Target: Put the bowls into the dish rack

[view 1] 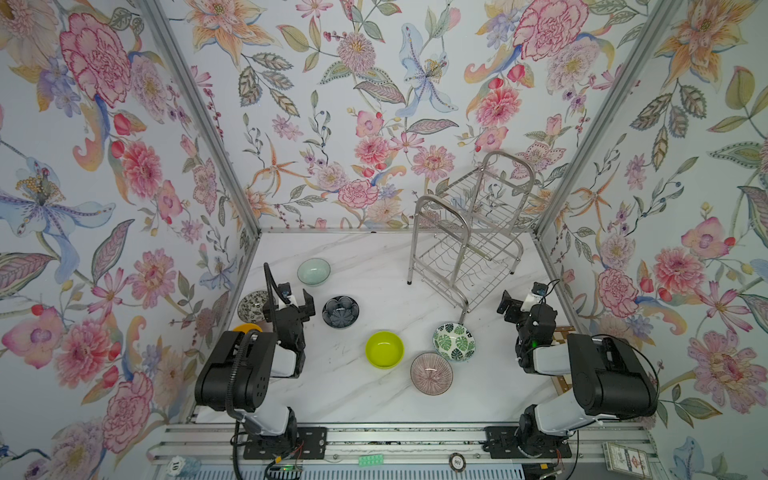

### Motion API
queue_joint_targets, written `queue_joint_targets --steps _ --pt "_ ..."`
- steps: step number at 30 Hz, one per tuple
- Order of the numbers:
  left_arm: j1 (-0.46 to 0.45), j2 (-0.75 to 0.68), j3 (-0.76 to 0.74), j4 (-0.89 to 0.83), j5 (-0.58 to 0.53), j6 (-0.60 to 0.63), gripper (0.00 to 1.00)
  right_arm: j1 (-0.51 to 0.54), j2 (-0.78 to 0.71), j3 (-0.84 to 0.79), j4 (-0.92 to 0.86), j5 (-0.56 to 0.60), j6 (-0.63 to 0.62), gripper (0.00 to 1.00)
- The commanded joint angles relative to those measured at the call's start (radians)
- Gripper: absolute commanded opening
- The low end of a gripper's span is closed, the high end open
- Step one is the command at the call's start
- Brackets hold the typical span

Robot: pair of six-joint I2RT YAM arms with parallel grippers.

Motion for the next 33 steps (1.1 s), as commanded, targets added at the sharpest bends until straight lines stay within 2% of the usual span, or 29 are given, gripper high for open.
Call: queue_joint_targets --steps 1,33 --pt "0.009 -0.014 0.002 0.007 0.004 -0.010 0.99 -0.001 0.000 0.012 -0.006 -0.011 -0.012 0.99" --pt "0.009 -0.013 0.002 0.007 0.005 -0.011 0.99 -0.001 -0.001 0.009 0.000 0.006 -0.007 0.99"
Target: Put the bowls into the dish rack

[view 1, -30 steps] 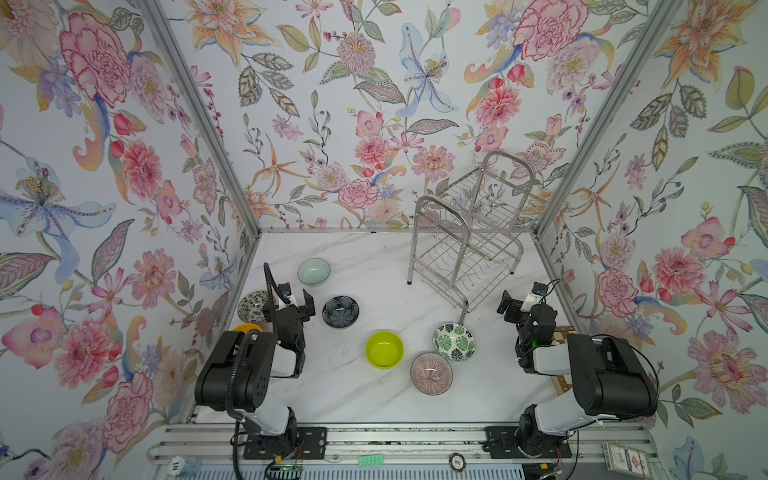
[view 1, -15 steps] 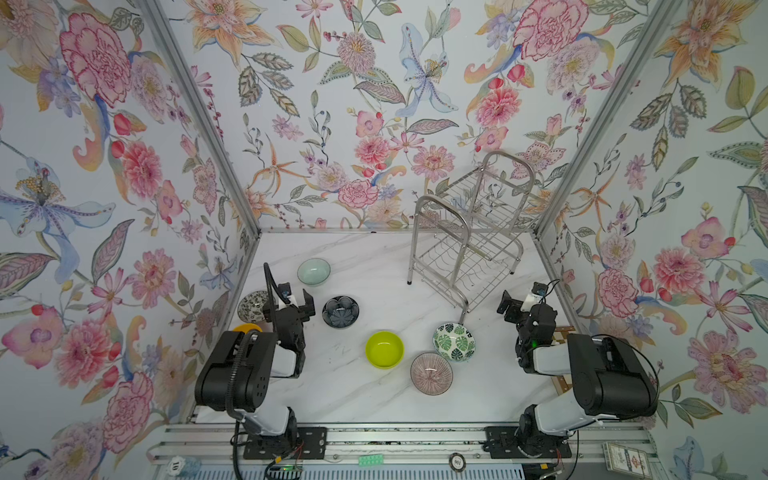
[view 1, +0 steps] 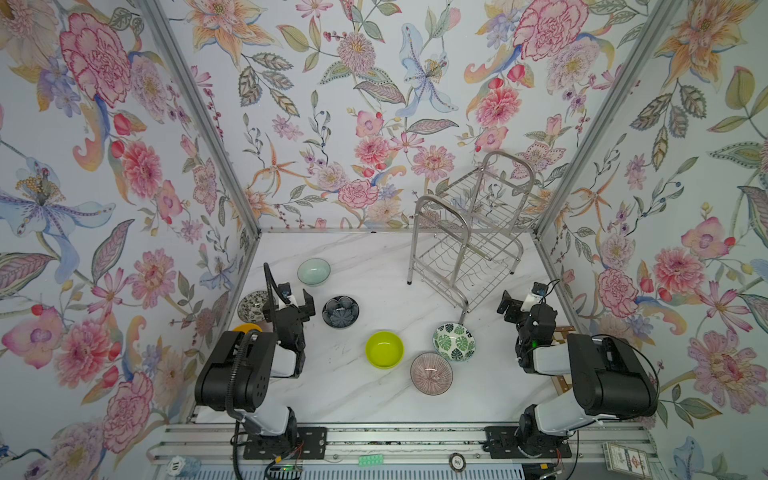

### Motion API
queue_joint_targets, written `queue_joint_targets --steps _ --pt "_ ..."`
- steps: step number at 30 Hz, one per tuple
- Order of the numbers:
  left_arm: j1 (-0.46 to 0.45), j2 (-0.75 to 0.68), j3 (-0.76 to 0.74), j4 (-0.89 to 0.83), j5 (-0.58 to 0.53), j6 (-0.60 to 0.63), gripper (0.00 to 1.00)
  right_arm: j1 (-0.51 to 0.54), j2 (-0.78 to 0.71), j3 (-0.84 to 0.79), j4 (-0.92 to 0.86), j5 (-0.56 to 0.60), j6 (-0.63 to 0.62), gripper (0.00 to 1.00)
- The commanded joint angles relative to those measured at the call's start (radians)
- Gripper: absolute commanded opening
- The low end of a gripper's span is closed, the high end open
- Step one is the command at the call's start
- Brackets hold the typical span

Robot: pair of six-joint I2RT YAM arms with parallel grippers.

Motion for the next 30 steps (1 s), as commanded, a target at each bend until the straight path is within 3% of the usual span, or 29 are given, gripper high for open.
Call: queue_joint_targets --steps 1,16,17,19,22,23,24,27,30 --pt "0.009 -0.013 0.002 0.007 0.004 -0.011 0.99 -0.001 0.000 0.009 0.000 0.007 -0.007 0.99" --pt "-0.003 -0.011 0.001 0.017 -0.040 -0.012 0.99 0.004 -0.002 0.009 0.002 0.018 -0.009 0.99" --pt "-0.007 -0.021 0.000 0.014 -0.101 -0.023 0.99 0.008 -0.004 0.004 0.008 0.045 -0.004 0.99" --pt "-0.011 -0.058 -0.013 0.022 -0.087 -0.022 0.99 0.036 -0.039 -0.011 0.023 0.179 0.002 0.99" --pt "-0.072 -0.068 -0.052 0.087 -0.157 0.052 0.99 0.077 -0.192 0.036 -0.220 0.235 -0.018 0.99" --pt "-0.103 -0.106 -0.030 0.035 -0.317 0.057 0.99 0.081 -0.228 0.081 -0.333 0.240 -0.001 0.99" --pt "-0.112 -0.161 0.030 -0.087 -0.399 0.034 0.99 0.082 -0.259 0.122 -0.431 0.257 0.031 0.99" --pt "-0.085 -0.289 0.145 -0.374 -0.322 0.032 0.99 0.082 -0.325 0.153 -0.551 0.312 0.068 0.99" --pt "-0.089 -0.357 0.271 -0.633 -0.361 -0.039 0.99 0.071 -0.364 0.126 -0.616 0.481 0.287 0.99"
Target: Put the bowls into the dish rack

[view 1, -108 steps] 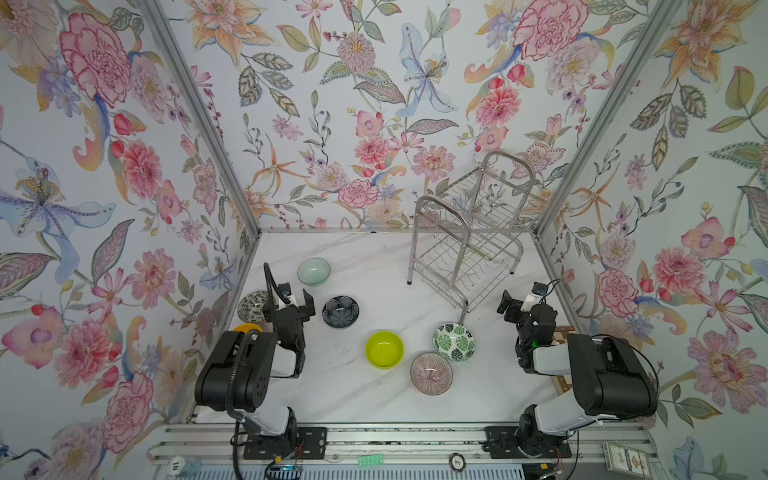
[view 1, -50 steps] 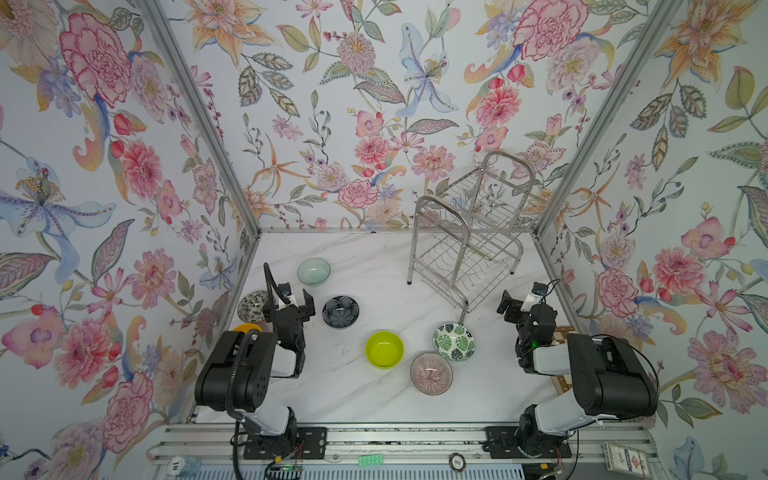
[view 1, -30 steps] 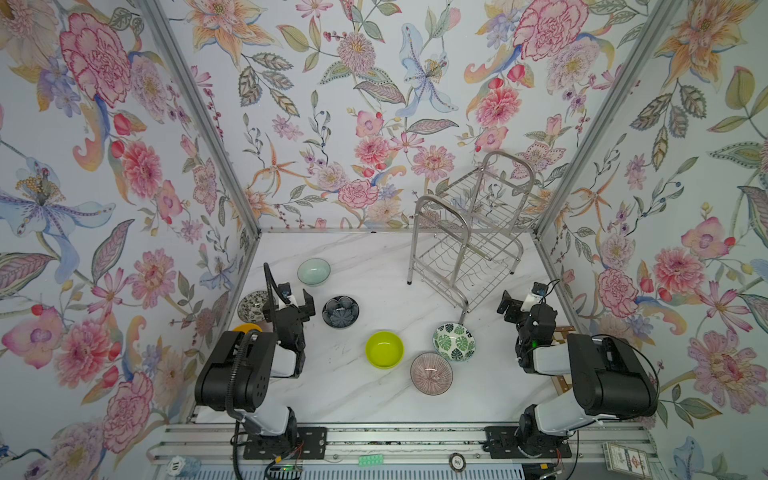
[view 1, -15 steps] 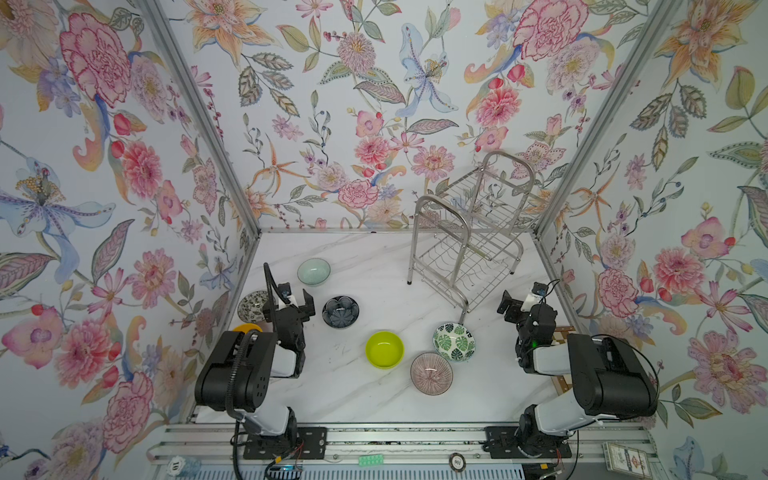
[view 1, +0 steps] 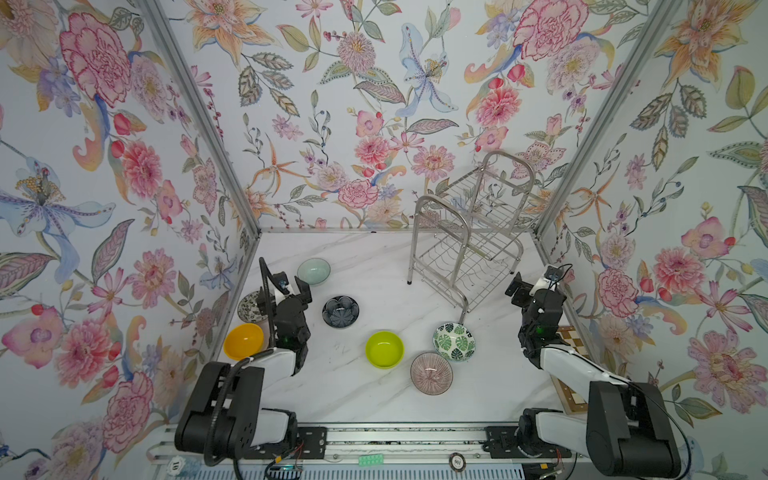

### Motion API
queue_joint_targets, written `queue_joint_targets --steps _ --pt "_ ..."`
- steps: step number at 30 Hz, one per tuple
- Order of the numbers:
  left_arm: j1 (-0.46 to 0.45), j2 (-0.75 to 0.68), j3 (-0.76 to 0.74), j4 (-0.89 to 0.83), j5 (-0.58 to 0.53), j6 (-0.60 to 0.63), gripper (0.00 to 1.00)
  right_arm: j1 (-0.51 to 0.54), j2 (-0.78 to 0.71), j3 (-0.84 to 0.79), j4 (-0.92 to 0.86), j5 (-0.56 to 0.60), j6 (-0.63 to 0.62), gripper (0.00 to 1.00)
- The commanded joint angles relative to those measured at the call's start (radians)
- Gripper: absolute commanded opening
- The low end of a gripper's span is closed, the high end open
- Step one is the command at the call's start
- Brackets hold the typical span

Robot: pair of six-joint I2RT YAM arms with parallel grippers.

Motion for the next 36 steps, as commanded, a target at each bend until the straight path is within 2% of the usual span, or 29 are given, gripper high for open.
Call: queue_joint_targets --steps 1,2,4,6,9,14,20,26,29,31,36 --pt "0.002 -0.087 0.144 -0.404 -0.075 -0.118 0.99 -0.019 -0.031 -0.025 -0.229 0.212 0.234 0.99" --pt "0.002 -0.111 0.179 -0.510 -0.057 -0.189 0.99 -0.028 -0.053 -0.021 -0.279 0.205 0.256 0.99" --pt "0.001 -0.166 0.233 -0.700 0.056 -0.350 0.99 -0.069 -0.108 -0.030 -0.319 0.049 0.287 0.99" --pt "-0.005 -0.206 0.240 -0.766 0.233 -0.446 0.99 -0.074 -0.133 -0.001 -0.386 -0.058 0.299 0.99" --pt "-0.069 -0.248 0.219 -0.778 0.361 -0.549 0.99 -0.056 -0.099 0.050 -0.477 -0.162 0.323 0.99" --pt "-0.219 -0.262 0.213 -0.790 0.359 -0.612 0.99 -0.061 0.053 0.135 -0.527 -0.417 0.442 0.99" --pt "-0.270 -0.257 0.199 -0.783 0.404 -0.742 0.99 -0.064 0.153 0.241 -0.536 -0.526 0.557 0.96" --pt "-0.325 -0.221 0.185 -0.773 0.442 -0.794 0.99 -0.083 0.311 0.373 -0.554 -0.629 0.623 0.77" --pt "-0.341 -0.208 0.183 -0.772 0.444 -0.806 0.99 -0.086 0.372 0.421 -0.551 -0.668 0.673 0.73" --pt "-0.348 -0.202 0.184 -0.773 0.447 -0.811 0.99 -0.086 0.407 0.434 -0.540 -0.674 0.720 0.70" --pt "-0.359 -0.187 0.186 -0.763 0.447 -0.814 0.99 -0.077 0.475 0.419 -0.442 -0.696 0.845 0.55"
